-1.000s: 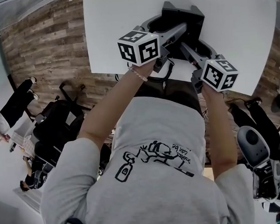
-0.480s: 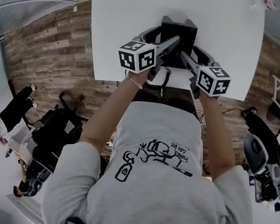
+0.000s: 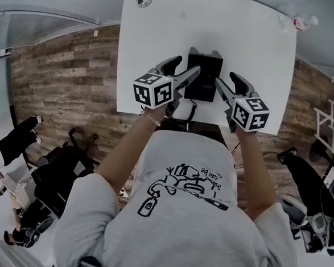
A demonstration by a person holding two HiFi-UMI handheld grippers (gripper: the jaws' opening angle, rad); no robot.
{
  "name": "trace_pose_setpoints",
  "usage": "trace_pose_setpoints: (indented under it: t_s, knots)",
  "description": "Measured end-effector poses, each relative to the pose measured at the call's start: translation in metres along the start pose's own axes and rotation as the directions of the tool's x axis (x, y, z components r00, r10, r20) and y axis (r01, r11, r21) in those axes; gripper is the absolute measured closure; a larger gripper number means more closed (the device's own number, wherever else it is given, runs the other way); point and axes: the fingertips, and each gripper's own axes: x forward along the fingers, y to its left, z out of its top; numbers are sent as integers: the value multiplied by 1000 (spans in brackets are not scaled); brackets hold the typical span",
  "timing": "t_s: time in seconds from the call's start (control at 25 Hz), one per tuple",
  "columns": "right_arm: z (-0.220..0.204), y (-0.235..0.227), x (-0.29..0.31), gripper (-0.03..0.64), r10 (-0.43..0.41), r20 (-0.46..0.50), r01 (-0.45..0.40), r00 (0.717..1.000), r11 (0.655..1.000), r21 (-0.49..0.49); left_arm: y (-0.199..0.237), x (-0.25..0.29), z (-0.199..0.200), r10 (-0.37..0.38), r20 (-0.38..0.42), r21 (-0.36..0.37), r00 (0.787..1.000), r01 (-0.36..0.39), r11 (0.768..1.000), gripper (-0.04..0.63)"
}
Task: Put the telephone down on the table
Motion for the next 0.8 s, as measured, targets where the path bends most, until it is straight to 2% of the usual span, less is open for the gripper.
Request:
trace_pose_setpoints:
  t_s: [0.16, 0.4, 0.8]
  knots:
    - [33, 8, -22, 391, -16, 55, 20, 998, 996, -82, -23, -18, 21, 2, 40, 49, 999, -3, 999, 280]
    - [76, 28, -54, 408, -14, 142, 36, 990, 987, -155, -66, -46, 61, -30, 134, 132, 990, 12, 991, 411]
    - [146, 70, -115, 494, 25, 318, 60, 948, 966, -253, -128, -91, 117, -85, 247, 300, 965, 7, 954, 485]
